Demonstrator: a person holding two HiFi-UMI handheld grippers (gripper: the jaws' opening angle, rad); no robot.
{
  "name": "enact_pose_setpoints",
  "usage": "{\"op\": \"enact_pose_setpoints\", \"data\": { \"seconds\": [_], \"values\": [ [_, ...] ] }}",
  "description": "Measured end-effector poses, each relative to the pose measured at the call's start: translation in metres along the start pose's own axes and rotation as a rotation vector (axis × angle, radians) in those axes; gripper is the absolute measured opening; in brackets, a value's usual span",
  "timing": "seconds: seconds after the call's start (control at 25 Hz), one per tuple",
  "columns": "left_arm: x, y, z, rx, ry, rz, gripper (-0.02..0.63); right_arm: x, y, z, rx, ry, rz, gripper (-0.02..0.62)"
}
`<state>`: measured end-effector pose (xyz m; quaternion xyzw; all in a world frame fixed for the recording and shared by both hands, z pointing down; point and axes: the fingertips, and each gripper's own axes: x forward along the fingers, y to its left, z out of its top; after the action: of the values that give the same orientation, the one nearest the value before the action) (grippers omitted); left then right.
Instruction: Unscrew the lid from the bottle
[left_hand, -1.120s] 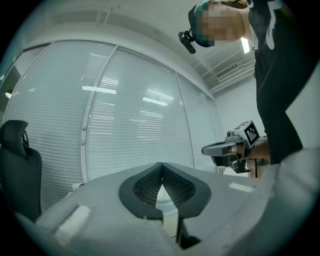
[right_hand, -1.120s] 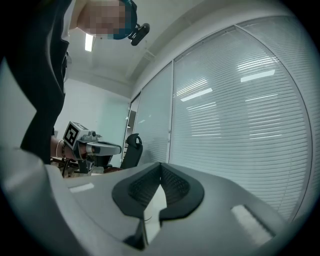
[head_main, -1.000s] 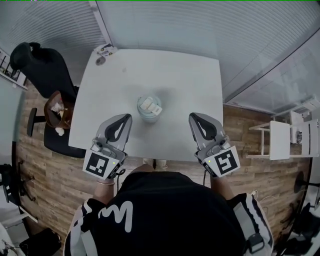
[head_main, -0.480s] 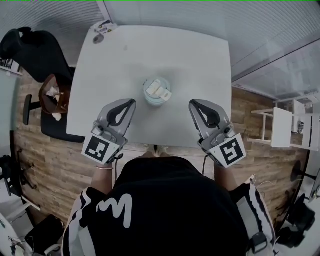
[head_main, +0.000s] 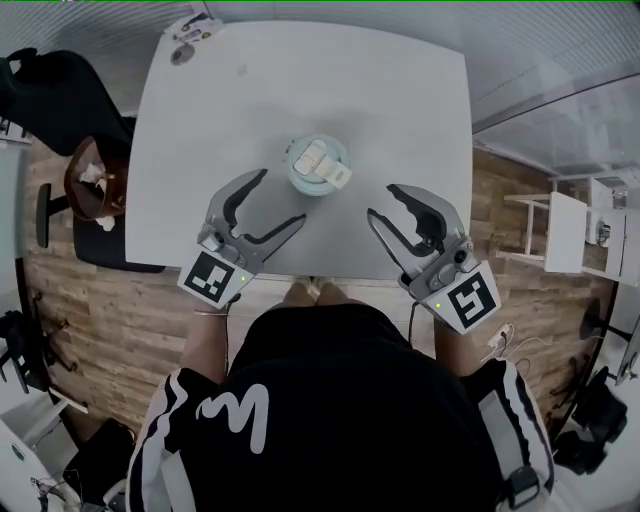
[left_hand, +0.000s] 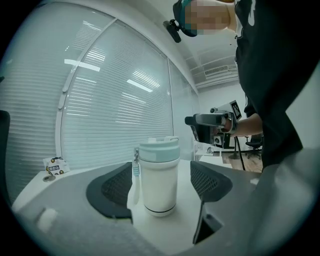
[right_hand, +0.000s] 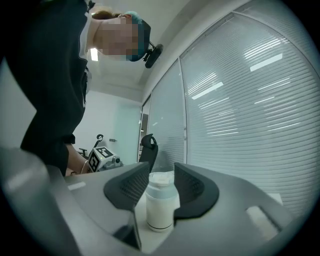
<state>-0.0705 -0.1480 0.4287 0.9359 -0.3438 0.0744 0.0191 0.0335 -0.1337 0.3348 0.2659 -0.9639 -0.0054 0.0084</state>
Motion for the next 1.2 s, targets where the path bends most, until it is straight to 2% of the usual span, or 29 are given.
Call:
{"op": "enact_pose_setpoints", "data": {
  "seconds": [0.08,0.16,0.28,0.52,0.8,1.0,1.2],
  "values": [
    [0.007,-0.003,-0.008,-0.018,-0.001,-0.017,0.388,0.001,0.003,-0.002,0.006,-0.001,0.014,0.194],
    [0.014,-0.004,-0.017,-0.031,0.009,-0.032,0.413,0.001,0.005,-0.004,0.012,0.000,0.026,0.222],
    [0.027,-0.005,-0.030,-0.037,0.033,-0.042,0.413,0.000,0.007,-0.006,0.018,0.001,0.027,0.232],
    [0.049,0.005,-0.041,-0.051,-0.001,-0.040,0.425,0.002,0.013,-0.008,0.020,0.004,0.038,0.264],
    [0.072,0.006,-0.056,-0.061,0.031,-0.051,0.430,0.005,0.020,-0.011,0.066,0.001,0.048,0.265],
    [0.087,0.004,-0.059,-0.069,0.047,-0.079,0.470,0.007,0.025,-0.017,0.067,0.023,0.053,0.265],
    [0.102,0.003,-0.062,-0.066,0.056,-0.100,0.473,0.001,0.019,-0.019,0.067,0.040,0.030,0.265]
  ]
}}
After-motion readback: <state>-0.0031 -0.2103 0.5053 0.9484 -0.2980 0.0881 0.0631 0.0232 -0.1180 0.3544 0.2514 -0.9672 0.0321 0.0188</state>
